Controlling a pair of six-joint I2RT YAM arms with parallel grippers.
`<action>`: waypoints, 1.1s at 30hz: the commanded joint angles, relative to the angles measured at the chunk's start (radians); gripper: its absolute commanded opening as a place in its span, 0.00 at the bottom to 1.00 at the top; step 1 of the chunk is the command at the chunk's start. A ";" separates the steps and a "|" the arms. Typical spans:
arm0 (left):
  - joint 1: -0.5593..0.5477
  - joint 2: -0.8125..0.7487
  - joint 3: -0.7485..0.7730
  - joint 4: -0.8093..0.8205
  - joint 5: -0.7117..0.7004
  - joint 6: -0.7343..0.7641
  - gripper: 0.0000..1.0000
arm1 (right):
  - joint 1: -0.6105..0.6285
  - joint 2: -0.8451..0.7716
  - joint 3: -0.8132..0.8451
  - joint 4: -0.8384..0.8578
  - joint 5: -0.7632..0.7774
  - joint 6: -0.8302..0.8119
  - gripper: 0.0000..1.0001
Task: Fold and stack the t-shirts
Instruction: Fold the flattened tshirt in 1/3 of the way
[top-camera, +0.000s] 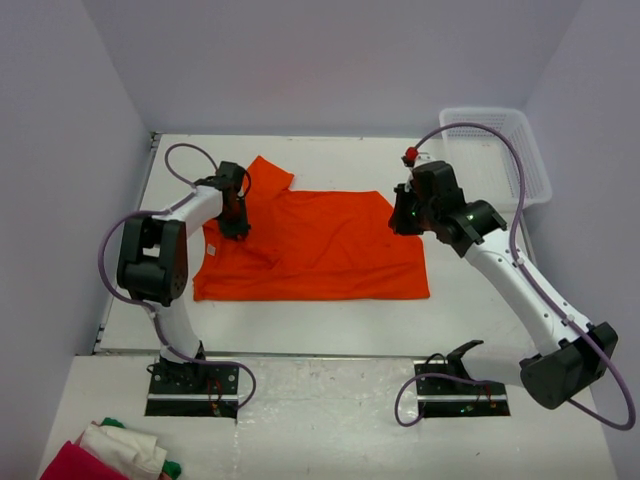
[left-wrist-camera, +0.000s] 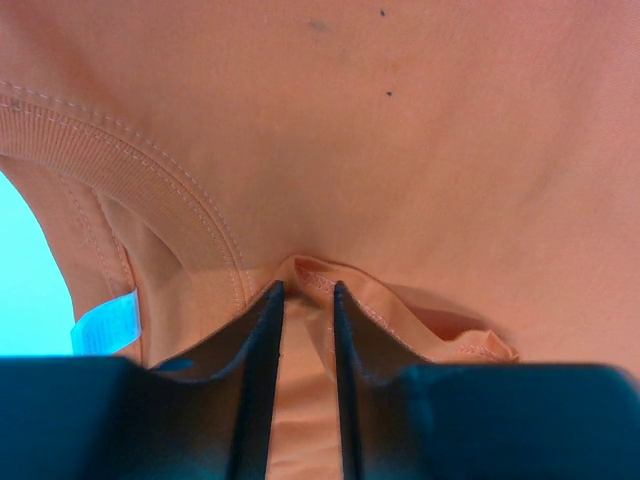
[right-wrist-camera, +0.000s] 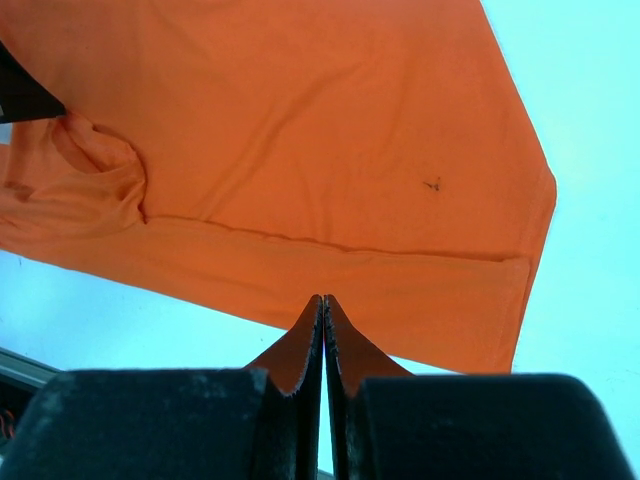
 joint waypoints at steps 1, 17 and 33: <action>-0.005 0.005 -0.011 -0.004 -0.009 0.019 0.22 | -0.006 -0.022 -0.011 0.040 -0.027 -0.012 0.01; -0.059 -0.067 0.130 -0.062 -0.057 0.029 0.00 | -0.008 0.001 -0.041 0.062 -0.028 -0.010 0.01; -0.074 0.060 0.211 -0.064 -0.155 0.022 0.22 | -0.006 0.033 -0.040 0.056 -0.061 -0.016 0.02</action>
